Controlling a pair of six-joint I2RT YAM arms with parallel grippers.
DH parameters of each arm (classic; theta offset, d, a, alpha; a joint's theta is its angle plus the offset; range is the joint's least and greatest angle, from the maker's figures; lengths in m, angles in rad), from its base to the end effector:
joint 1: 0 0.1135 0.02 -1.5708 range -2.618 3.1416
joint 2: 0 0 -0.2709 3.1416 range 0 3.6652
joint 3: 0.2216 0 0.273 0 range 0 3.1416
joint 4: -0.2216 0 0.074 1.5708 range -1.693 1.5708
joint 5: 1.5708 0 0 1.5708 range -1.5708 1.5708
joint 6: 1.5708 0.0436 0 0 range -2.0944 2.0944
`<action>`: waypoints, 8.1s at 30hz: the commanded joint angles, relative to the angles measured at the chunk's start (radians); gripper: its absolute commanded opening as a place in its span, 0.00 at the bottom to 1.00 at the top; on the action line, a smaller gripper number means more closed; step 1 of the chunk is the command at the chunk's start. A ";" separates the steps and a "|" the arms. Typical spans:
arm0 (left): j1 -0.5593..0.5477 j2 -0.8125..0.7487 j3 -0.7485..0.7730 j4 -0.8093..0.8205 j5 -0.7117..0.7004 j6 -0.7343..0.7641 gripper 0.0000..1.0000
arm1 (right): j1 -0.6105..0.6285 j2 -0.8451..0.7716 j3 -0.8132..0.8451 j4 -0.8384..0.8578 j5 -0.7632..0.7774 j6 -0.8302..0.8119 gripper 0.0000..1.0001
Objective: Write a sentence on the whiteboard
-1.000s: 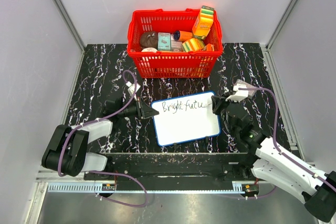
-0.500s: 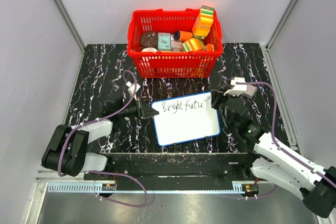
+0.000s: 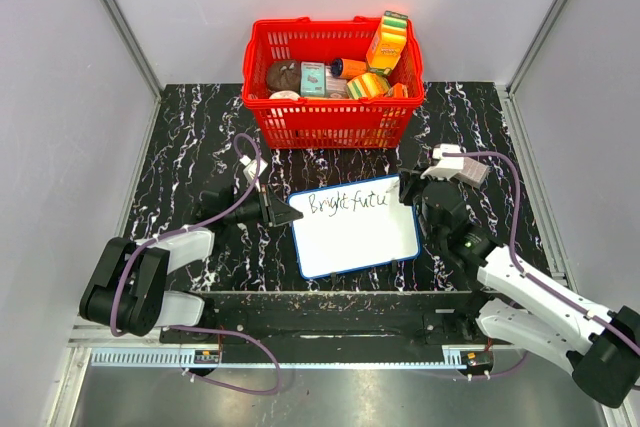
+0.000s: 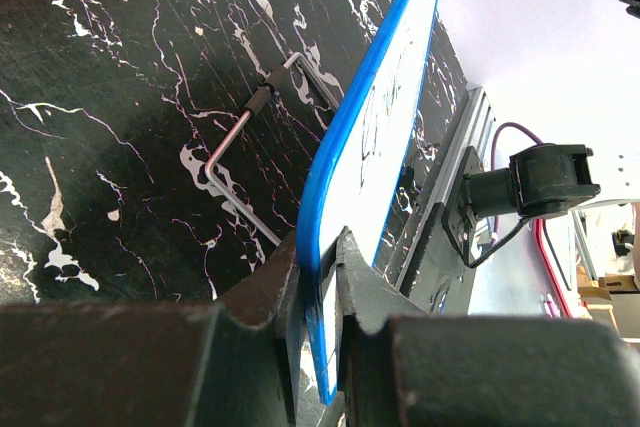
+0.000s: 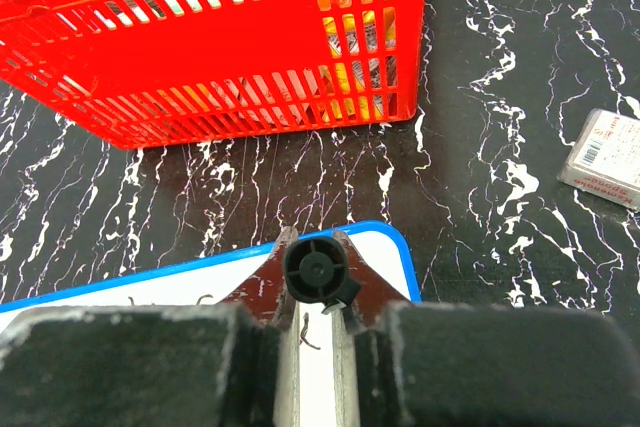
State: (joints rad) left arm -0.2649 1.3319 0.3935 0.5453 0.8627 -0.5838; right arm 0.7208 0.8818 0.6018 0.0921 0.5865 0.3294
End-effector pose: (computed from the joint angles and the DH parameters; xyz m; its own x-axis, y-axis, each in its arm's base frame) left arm 0.2387 -0.0991 0.1581 -0.7756 -0.1610 -0.6104 0.5033 0.4257 -0.7519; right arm 0.1877 0.1328 0.2861 -0.1785 0.2018 -0.9630 -0.0882 0.9715 0.2200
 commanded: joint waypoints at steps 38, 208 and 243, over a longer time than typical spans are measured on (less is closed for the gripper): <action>0.006 0.033 0.010 -0.038 -0.117 0.116 0.00 | -0.009 -0.055 -0.037 -0.028 0.032 0.066 0.00; 0.006 0.038 0.011 -0.035 -0.113 0.114 0.00 | -0.086 -0.133 0.020 -0.158 0.029 0.069 0.00; 0.006 0.036 0.011 -0.035 -0.113 0.114 0.00 | -0.089 -0.254 -0.007 -0.144 -0.014 0.020 0.00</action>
State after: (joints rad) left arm -0.2646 1.3437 0.4000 0.5480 0.8715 -0.5838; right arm 0.6392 0.6346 0.5850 -0.0731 0.5816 0.3656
